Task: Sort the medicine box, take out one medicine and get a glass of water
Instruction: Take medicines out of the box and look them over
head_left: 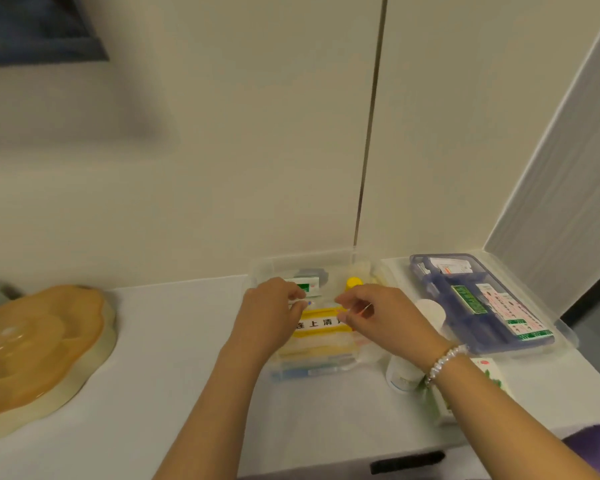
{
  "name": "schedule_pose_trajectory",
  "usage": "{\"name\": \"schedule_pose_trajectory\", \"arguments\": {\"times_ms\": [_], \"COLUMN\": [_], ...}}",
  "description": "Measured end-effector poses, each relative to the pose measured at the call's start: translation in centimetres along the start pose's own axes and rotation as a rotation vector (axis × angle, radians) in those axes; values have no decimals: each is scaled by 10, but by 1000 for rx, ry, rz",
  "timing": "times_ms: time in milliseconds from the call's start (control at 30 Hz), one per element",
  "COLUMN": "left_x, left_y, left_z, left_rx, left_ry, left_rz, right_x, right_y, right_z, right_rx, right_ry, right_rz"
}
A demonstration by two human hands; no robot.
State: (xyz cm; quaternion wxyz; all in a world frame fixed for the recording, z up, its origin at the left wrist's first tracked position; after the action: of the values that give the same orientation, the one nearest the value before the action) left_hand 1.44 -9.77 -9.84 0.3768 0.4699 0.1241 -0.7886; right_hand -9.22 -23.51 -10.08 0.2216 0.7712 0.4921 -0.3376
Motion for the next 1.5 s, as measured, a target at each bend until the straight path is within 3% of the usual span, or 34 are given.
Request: {"name": "schedule_pose_trajectory", "arguments": {"times_ms": [367, 533, 633, 833, 1133, 1333, 1500], "left_x": [-1, 0, -1, -9, -36, -40, -34], "left_y": [10, 10, 8, 5, -2, -5, -8], "left_z": [-25, -31, -31, -28, -32, -33, -16], "left_rx": [63, 85, 102, 54, -233, -301, -285], "left_ry": [58, 54, 23, -143, -795, -958, -1033], "left_rz": [24, 16, 16, 28, 233, 368, 316], "right_x": [30, 43, 43, 22, -11, -11, -31], "right_y": [39, 48, 52, 51, 41, 41, 31], "right_z": [5, 4, 1, -15, -28, -27, -17], "right_rx": [201, 197, 160, 65, 31, 129, 221], "right_ry": [-137, -308, -277, 109, 443, 628, 732], "right_rz": [-351, -481, -440, -230, -48, -13, 44]}}
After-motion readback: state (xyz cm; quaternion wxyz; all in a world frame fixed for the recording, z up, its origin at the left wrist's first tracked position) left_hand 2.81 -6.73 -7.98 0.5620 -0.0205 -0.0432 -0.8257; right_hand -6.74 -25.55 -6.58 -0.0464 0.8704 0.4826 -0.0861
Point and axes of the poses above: each hand's wrist, its own y-axis towards the middle knuckle, its own x-axis out of the palm, z = x × y, the point moved 4 cm from there along y, towards the middle knuckle, and after that the axes turned 5 degrees about x, right-handed, at the moved point
